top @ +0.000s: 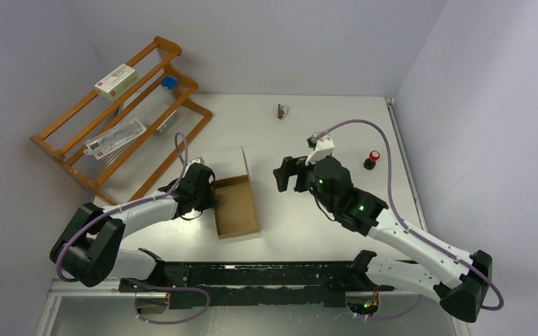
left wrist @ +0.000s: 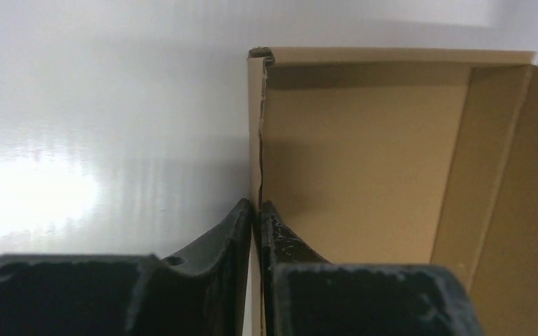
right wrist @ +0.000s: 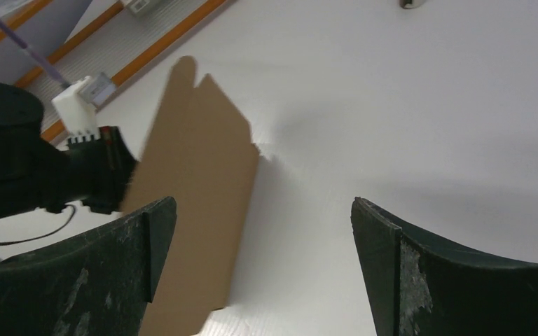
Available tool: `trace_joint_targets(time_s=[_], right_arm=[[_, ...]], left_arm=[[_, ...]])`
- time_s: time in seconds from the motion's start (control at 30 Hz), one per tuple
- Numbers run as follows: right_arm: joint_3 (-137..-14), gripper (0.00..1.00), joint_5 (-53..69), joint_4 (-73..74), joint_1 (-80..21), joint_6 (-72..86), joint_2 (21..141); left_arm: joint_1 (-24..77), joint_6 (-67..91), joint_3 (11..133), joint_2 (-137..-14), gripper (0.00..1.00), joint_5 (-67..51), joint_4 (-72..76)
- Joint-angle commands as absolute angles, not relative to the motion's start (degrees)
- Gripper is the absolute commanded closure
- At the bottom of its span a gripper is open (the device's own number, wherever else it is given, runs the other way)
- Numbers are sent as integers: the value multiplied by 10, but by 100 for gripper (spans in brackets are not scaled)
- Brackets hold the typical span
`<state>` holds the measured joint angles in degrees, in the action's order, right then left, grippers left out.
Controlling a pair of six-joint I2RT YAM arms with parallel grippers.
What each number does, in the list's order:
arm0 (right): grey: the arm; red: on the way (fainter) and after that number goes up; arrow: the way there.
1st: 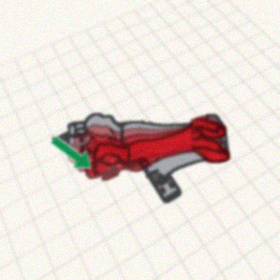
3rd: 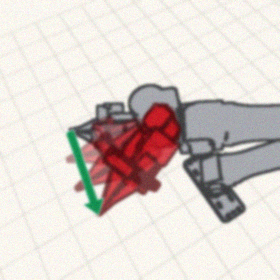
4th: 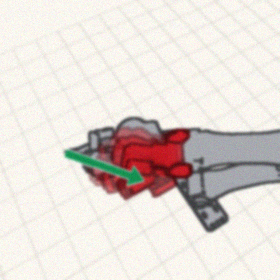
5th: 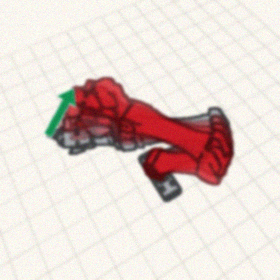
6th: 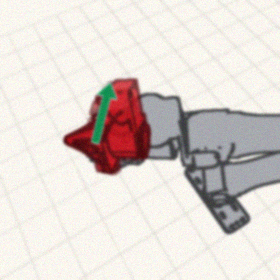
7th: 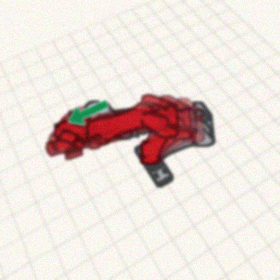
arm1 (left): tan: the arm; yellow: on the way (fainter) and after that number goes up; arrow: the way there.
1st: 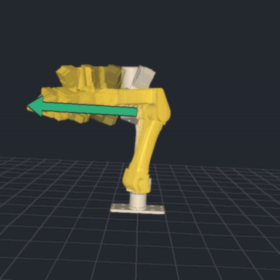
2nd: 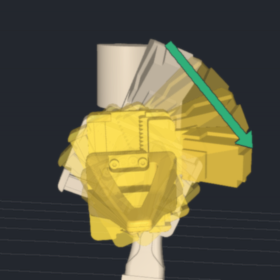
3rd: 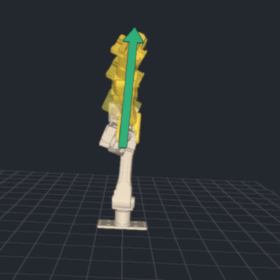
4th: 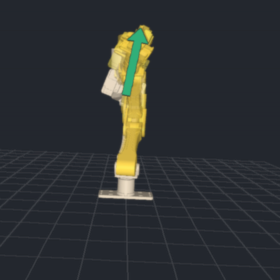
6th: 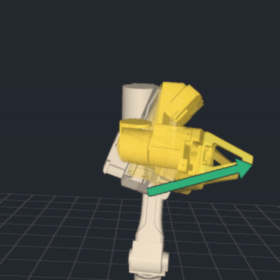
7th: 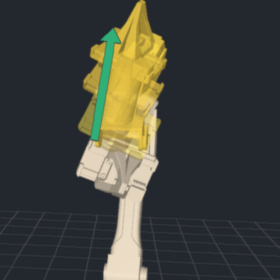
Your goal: Fold the paper box
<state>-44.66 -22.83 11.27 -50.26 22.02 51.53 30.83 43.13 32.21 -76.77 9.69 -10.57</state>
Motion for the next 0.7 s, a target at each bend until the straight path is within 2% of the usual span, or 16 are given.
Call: trace_joint_targets(time_s=[0.0, 0.17, 0.33, 0.47, 0.67], right_arm=[[-513, 0, -159, 185, -501, 203, 565], [-604, 0, -120, 258, -504, 205, 645], [-670, 0, -121, 315, -510, 200, 702], [-710, 4, -114, 344, -531, 201, 748], [-771, 11, -156, 404, -556, 193, 828]], left_arm=[[305, 521, 292, -771, 82, 27, 24], [304, 506, 285, -741, 66, 29, 10], [300, 482, 287, -659, 50, 78, -57], [293, 459, 307, -589, 39, 106, -118], [274, 387, 392, -509, 13, 140, -228]])
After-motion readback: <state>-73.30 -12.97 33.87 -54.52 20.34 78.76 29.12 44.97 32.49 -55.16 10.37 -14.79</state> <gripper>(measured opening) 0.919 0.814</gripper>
